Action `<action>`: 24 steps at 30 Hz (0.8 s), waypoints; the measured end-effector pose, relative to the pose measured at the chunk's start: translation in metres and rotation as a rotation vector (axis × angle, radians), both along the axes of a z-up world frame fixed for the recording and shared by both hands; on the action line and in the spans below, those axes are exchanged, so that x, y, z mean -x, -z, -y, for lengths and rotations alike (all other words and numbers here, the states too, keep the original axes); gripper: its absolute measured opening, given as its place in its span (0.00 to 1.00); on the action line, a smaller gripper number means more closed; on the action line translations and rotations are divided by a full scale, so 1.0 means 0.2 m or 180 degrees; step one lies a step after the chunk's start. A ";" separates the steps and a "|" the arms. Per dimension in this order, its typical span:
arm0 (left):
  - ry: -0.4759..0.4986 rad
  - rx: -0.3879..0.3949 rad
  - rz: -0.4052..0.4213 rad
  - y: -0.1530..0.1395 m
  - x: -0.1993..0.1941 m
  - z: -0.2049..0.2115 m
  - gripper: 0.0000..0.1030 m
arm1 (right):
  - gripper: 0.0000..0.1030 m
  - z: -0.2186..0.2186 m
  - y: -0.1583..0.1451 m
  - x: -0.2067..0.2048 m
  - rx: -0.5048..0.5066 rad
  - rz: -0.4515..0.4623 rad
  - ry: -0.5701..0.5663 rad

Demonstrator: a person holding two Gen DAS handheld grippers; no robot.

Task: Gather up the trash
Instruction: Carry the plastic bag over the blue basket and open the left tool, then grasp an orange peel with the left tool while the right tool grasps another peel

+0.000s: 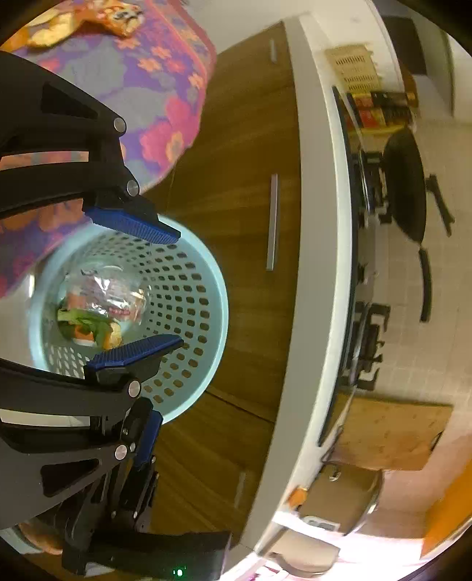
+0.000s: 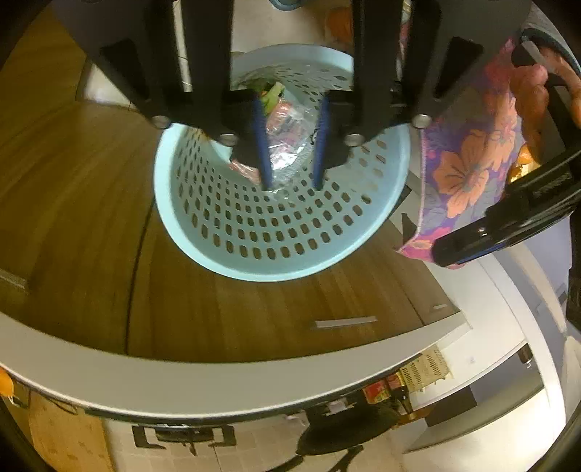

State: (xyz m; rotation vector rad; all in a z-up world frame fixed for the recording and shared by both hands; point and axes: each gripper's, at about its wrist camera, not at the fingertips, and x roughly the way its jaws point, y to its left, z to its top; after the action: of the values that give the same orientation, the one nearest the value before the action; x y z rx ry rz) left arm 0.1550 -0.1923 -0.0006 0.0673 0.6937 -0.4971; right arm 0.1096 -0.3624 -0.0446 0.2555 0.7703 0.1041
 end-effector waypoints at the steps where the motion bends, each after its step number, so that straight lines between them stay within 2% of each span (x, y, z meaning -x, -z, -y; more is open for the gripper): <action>1: -0.0052 0.0078 0.0017 -0.02 0.02 -0.05 0.50 | 0.30 -0.02 -0.01 0.00 0.0001 0.0019 -0.0015; 3: -0.0141 0.0125 0.0075 -0.04 0.07 -0.12 0.58 | 0.33 -0.07 -0.04 0.01 0.0019 0.0067 -0.0063; 6: -0.0287 0.0131 0.0162 -0.07 0.14 -0.22 0.59 | 0.41 -0.15 -0.08 0.02 0.0065 0.0131 -0.0136; 9: -0.0431 0.0199 0.0183 -0.10 0.20 -0.34 0.65 | 0.43 -0.27 -0.14 0.03 0.0123 0.0231 -0.0275; 16: -0.0934 0.0400 0.0251 -0.16 0.35 -0.74 0.66 | 0.44 -0.55 -0.24 0.03 0.0219 0.0344 -0.0574; 21: -0.1323 0.0246 0.0396 -0.18 0.47 -0.99 0.67 | 0.44 -0.81 -0.27 0.02 0.0276 0.0377 -0.0907; 24: -0.1505 0.0211 0.0375 -0.17 0.52 -1.15 0.67 | 0.44 -1.00 -0.28 0.01 0.0330 0.0388 -0.1095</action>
State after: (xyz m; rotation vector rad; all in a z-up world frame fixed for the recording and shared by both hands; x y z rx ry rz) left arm 0.0516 0.0371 0.0329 -0.1274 0.5533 -0.0608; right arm 0.1085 -0.1633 0.0107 0.0156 0.6902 0.4000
